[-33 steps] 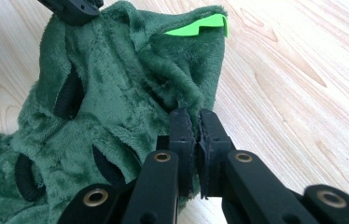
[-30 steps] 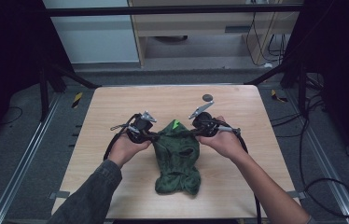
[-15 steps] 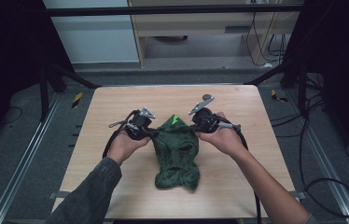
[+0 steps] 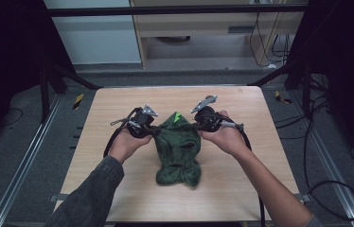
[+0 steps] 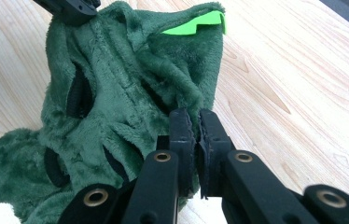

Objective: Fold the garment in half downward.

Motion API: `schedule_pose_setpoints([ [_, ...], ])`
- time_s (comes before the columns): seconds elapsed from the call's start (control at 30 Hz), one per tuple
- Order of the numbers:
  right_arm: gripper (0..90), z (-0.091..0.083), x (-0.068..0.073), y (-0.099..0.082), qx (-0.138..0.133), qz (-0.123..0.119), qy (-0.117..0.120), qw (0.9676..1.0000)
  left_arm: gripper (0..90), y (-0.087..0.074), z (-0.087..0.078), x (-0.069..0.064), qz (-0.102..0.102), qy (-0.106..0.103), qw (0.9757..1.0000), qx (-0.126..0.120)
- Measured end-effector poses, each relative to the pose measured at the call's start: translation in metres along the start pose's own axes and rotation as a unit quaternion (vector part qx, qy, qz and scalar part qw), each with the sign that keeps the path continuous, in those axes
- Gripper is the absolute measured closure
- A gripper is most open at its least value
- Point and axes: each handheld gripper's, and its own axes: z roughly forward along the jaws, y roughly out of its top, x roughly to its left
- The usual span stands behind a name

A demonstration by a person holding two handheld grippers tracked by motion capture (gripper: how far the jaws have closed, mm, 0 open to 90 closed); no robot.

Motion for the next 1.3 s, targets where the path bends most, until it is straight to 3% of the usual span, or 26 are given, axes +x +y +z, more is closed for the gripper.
schedule_pose_setpoints([
  [0.17,85.7,0.0,0.007,-0.005,-0.004,-0.008,-0.003,1.0,82.5,-0.008,-0.001,-0.006,0.002,-0.001,1.0,-0.003],
  [0.43,85.6,0.002,0.027,-0.031,-0.007,-0.022,-0.003,0.9997,82.5,-0.032,0.002,-0.024,0.009,-0.015,0.9998,0.001],
  [0.67,85.5,0.004,0.035,-0.044,-0.009,-0.027,-0.006,0.9996,82.4,-0.039,0.001,-0.031,0.013,-0.02,0.9997,-0.001],
  [0.93,85.4,0.0,0.04,-0.049,-0.017,-0.03,-0.005,0.9994,82.0,-0.045,0.001,-0.037,0.014,-0.025,0.9996,0.0],
  [1.3,84.7,-0.007,0.056,-0.059,-0.019,-0.049,-0.004,0.9986,81.4,-0.057,-0.001,-0.045,0.017,-0.035,0.9993,-0.001],
])
